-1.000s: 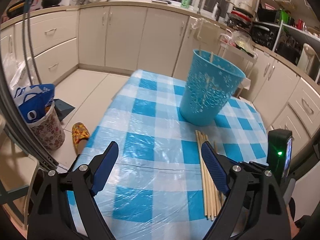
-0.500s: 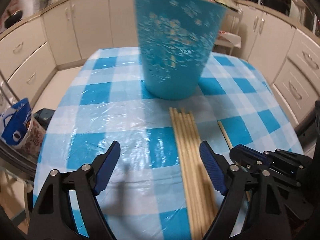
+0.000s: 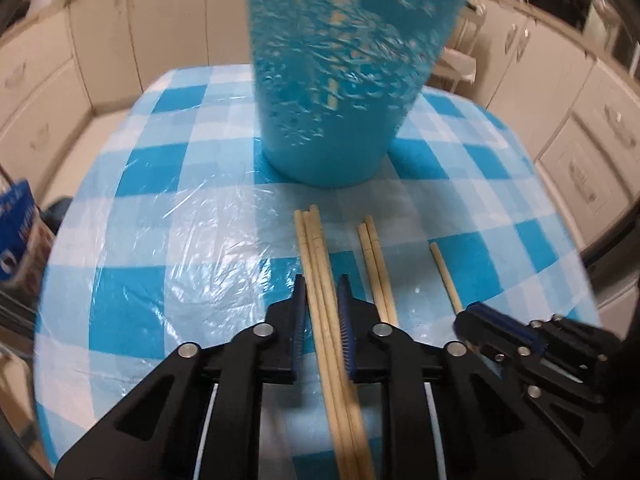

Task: Organize utensils
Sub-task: 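Grasp another wooden stick with the right tool while the left tool grasps one too, then lift the left tool's stick over the teal cup and drop it inside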

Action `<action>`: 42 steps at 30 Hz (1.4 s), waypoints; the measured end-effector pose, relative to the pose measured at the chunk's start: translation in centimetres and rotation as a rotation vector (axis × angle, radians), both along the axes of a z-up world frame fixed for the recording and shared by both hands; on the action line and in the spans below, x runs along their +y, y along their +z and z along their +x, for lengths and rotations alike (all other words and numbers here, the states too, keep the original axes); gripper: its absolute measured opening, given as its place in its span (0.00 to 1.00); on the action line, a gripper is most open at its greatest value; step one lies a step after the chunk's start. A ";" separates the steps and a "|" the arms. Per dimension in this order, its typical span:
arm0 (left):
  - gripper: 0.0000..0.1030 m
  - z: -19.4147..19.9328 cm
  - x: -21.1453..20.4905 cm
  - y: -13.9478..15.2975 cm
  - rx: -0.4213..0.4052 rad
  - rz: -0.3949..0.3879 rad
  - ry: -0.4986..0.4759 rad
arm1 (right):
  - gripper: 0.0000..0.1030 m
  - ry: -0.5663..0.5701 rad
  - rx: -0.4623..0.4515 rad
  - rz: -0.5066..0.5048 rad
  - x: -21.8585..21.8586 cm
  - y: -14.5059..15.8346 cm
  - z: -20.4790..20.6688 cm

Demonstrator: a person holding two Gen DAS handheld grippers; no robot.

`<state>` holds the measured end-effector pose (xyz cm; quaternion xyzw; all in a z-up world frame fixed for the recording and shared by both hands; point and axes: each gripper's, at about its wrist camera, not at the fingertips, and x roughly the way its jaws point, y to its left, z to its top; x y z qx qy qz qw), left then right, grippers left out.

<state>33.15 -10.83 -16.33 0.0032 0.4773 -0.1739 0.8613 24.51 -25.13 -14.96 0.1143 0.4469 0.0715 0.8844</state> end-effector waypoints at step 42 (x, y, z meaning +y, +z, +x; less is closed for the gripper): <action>0.05 0.8 5.3 2.4 0.015 -0.169 0.029 | 0.05 -0.062 0.005 0.161 -2.2 -0.4 0.4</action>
